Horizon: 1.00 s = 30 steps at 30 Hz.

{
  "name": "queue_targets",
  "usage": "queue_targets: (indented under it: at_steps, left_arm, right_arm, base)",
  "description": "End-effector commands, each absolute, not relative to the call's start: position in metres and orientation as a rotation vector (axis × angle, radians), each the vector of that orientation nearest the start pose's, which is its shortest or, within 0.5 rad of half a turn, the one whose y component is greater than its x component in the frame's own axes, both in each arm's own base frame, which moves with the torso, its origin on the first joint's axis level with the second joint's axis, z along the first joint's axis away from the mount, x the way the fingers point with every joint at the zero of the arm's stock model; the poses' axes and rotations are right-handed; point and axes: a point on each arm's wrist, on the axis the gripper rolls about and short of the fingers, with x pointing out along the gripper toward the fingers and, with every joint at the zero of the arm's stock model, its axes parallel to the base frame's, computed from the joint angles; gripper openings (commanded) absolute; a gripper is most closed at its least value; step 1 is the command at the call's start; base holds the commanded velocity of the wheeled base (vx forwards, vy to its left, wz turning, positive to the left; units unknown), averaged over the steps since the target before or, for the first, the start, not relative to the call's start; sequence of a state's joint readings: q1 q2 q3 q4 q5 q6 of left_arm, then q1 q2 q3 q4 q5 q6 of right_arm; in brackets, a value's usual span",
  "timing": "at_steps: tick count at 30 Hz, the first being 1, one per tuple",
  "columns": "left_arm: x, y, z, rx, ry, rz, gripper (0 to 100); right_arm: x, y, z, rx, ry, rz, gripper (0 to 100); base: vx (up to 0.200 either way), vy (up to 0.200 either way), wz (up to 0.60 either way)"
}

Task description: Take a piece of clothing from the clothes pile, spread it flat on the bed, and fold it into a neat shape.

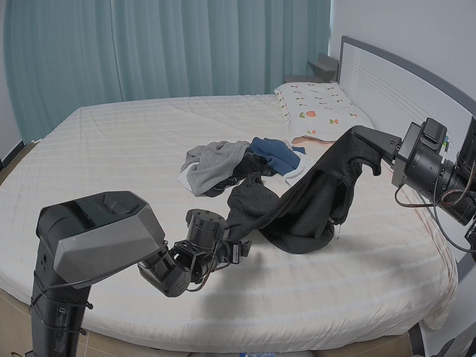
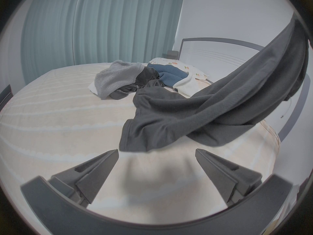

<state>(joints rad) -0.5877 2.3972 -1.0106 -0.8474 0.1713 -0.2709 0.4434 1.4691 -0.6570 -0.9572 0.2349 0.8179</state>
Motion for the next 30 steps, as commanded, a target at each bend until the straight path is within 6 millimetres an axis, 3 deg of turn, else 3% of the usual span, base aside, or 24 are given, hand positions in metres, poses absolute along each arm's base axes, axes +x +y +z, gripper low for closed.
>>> queue_targets:
  at_steps: [1,12,13,18,25,27,30]
  left_arm:
    - [0.365,-0.245,-0.025,-0.054,0.523,-0.305,100]
    - [0.398,-0.261,-0.05,-0.076,0.443,-0.209,100]
    - [0.399,-0.26,-0.05,-0.084,0.444,-0.206,0]
    - [0.393,-0.252,-0.053,-0.118,0.474,-0.166,0]
    - [0.372,-0.228,0.011,-0.302,0.447,-0.122,0]
    - [0.368,-0.218,0.042,-0.361,0.4,-0.117,0]
    - [0.362,-0.207,0.085,-0.438,0.321,-0.118,0]
  right_arm:
    - [0.213,0.113,0.24,0.801,0.142,0.725,0]
    - [0.214,0.111,0.239,0.801,0.14,0.712,0]
    - [0.215,0.11,0.238,0.8,0.143,0.707,0]
    - [0.221,0.107,0.233,0.798,0.154,0.68,0]
    - [0.245,0.116,0.209,0.773,0.237,0.637,0]
    - [0.255,0.121,0.199,0.717,0.251,0.629,0]
    - [0.267,0.125,0.204,0.67,0.2,0.626,0]
  base:
    - [0.0,0.0,0.0]
    - [0.0,0.0,0.0]
    - [0.0,0.0,0.0]
    - [0.0,0.0,0.0]
    - [0.0,0.0,0.0]
    - [0.0,0.0,0.0]
    - [0.0,0.0,0.0]
